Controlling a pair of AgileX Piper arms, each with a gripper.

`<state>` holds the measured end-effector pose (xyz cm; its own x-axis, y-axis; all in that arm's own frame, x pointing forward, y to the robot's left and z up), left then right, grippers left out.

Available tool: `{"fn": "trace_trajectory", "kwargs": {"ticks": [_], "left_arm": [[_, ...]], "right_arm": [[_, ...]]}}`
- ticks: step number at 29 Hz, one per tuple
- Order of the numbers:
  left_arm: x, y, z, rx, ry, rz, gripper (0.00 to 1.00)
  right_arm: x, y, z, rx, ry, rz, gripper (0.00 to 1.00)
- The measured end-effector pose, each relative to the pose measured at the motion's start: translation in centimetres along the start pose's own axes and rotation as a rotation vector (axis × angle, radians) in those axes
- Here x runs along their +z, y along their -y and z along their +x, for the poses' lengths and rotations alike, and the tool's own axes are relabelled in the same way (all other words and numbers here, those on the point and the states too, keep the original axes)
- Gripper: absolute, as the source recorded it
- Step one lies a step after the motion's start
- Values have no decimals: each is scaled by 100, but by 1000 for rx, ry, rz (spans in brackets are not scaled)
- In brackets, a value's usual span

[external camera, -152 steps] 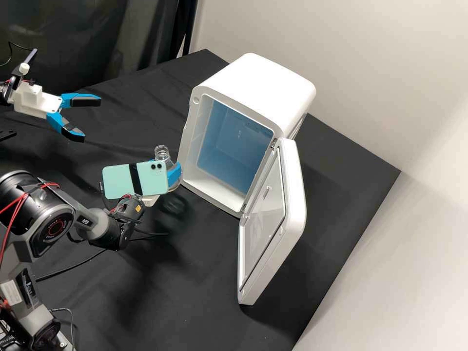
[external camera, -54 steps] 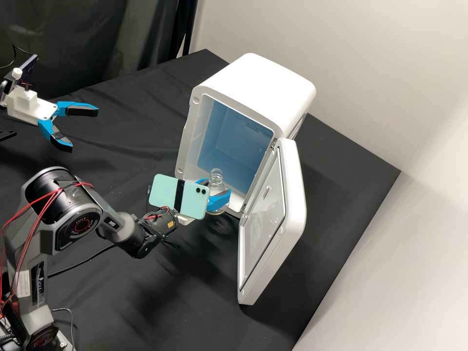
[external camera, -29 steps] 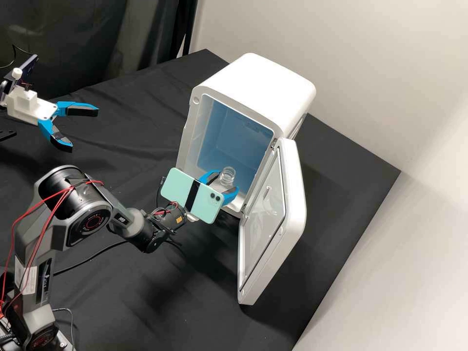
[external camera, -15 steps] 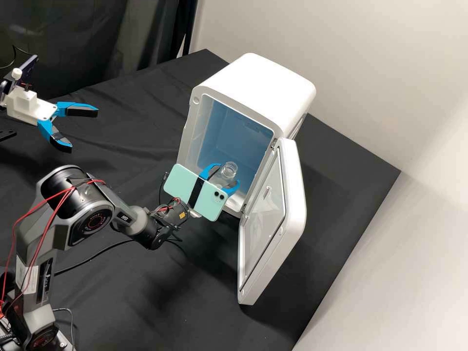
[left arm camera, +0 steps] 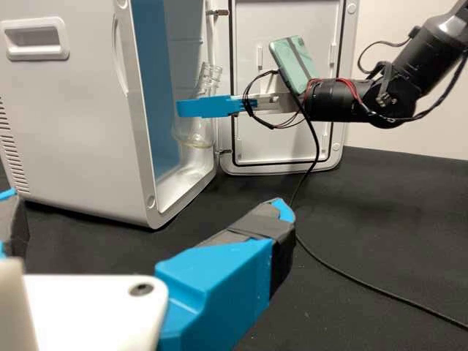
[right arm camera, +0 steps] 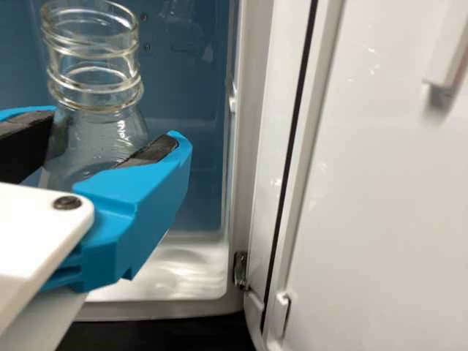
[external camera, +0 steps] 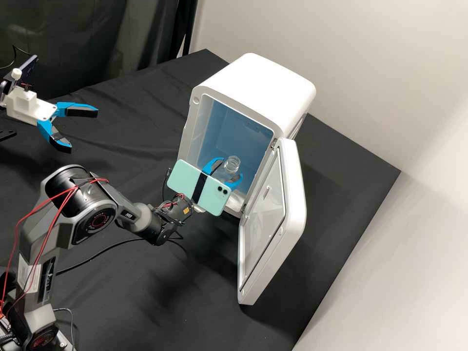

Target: Place the flask in the incubator

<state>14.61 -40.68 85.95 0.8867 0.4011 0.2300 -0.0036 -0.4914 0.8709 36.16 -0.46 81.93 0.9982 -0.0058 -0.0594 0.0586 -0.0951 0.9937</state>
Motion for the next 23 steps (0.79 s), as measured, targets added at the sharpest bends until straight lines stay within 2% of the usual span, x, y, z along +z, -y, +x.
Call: {"fn": "trace_trajectory", "kwargs": {"ticks": [7,13,17,21,23], "left_arm": [[0,0,0,0,0,0,100],[-4,-1,0,1,-2,0,100],[-12,-4,1,2,-7,2,100],[-21,-6,2,4,-11,5,100],[-21,-6,2,4,-11,5,100]], "right_arm": [[-12,-29,87,11,-10,-2,0],[-78,-101,161,36,-36,-5,0],[-77,-119,251,46,-46,-6,0],[-71,-135,330,36,-25,-9,0],[-84,-154,363,41,-29,-10,0]]}}
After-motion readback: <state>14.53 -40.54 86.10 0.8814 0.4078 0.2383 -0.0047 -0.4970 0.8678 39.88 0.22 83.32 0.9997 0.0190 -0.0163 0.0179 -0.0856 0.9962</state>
